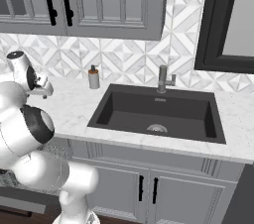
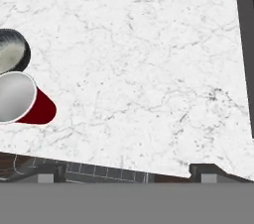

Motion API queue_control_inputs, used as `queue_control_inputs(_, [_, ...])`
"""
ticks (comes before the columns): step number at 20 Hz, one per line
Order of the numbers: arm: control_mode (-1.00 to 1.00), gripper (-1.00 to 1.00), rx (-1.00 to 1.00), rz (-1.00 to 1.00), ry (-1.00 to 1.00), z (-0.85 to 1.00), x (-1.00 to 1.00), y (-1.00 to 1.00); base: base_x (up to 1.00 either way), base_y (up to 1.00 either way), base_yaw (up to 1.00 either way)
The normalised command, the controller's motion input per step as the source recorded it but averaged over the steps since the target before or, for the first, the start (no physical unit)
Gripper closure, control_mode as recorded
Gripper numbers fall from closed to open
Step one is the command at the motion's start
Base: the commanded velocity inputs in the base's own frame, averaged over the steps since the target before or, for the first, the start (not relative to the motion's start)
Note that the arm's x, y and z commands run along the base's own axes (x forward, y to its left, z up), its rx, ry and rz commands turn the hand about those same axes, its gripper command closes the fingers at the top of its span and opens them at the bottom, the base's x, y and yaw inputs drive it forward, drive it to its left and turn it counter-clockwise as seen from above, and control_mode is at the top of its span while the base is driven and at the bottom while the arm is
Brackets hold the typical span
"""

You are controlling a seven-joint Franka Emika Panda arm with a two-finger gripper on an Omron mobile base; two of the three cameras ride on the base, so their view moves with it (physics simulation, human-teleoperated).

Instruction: Pick up the cup and bowl from the counter, place them in the dishwasher, and close the dishwasher door.

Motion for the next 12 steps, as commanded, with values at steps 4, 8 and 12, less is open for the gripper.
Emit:
queue_control_inputs(4, [-1.00, -1.00, 0.00, 0.05, 0.00, -0.34, 0.06, 0.83, 0.00, 0.00, 0.00])
queue_control_inputs(8, [-1.00, -1.00, 0.00, 0.07, 0.01, -0.29, 0.03, 0.78, 0.00, 0.00, 0.00])
queue_control_inputs(12, [-1.00, -1.00, 0.01, 0.08, 0.02, -0.09, 0.03, 0.60, 0.00, 0.00, 0.00])
